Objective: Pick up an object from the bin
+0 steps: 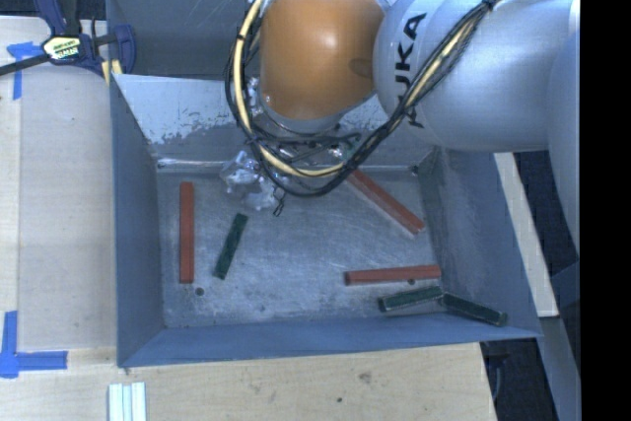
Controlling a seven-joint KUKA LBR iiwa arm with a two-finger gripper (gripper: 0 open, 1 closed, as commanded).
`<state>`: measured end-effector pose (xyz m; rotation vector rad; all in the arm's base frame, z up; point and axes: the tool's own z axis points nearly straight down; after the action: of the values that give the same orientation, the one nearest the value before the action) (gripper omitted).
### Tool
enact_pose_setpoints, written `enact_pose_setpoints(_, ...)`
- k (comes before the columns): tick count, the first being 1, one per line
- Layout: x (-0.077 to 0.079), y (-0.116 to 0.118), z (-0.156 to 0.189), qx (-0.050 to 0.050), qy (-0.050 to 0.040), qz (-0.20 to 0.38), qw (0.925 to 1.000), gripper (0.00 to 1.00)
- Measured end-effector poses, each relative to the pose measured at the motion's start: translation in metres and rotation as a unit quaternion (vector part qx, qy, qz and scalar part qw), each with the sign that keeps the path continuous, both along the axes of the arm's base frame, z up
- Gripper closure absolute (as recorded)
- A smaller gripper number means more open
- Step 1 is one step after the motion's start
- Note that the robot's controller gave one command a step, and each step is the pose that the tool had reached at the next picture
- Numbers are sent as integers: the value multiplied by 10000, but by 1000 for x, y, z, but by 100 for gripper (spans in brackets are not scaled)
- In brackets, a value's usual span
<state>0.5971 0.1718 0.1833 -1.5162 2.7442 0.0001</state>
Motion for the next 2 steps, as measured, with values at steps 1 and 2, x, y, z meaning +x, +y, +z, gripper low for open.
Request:
enact_pose_setpoints(1, 0, 0, 0, -1, 7, -11, 10000, 0)
enact_pose_setpoints(2, -22, -12, -113, -18, 48, 1523, 9883, 0)
